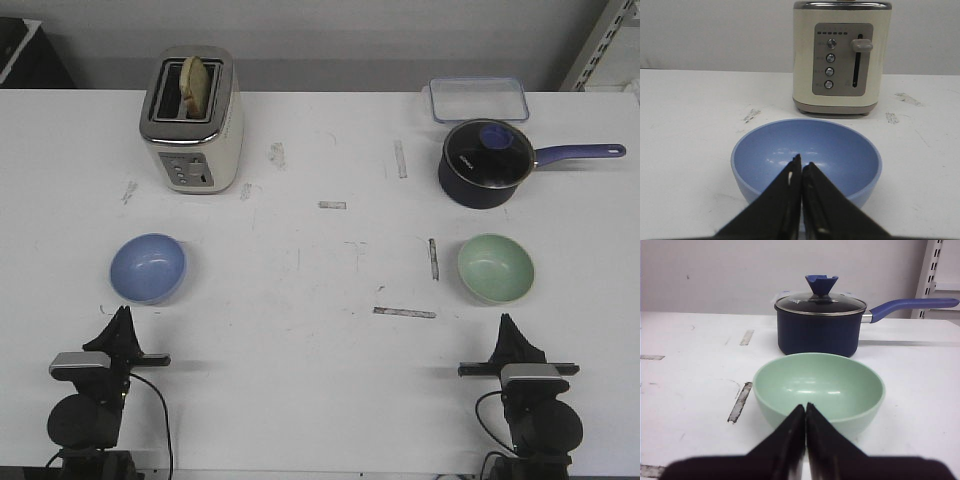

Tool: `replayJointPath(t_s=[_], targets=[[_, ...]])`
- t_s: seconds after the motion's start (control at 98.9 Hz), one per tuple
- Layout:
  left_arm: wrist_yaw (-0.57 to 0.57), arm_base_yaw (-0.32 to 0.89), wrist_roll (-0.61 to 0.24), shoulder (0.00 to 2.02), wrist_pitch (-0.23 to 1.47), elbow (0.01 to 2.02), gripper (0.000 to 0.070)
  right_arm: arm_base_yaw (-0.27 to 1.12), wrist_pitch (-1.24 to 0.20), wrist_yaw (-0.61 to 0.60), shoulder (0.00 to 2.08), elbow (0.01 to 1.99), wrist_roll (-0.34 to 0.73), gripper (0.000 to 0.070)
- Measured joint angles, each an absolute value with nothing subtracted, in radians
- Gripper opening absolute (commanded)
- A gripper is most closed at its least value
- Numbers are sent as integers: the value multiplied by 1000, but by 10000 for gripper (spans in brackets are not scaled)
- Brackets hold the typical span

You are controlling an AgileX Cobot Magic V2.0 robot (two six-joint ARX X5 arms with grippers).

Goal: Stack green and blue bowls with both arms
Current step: 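Move the right gripper forward toward the pale green bowl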

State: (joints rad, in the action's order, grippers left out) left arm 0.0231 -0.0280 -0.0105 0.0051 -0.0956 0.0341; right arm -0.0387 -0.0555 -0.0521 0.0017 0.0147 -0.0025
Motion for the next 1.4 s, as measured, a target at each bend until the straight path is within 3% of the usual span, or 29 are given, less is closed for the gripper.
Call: replayJointPath(t_s=[1.112,1.304,1.405], targets=[[23,-28,-10,5,-89,34,2,-39,-8,-2,2,15,9,0],[23,-28,-10,5,-85,34,2,-39,105,50,2,19,9,0],[23,-28,-10,5,-72,34,2,-39,93,52,20,84,-1,0]])
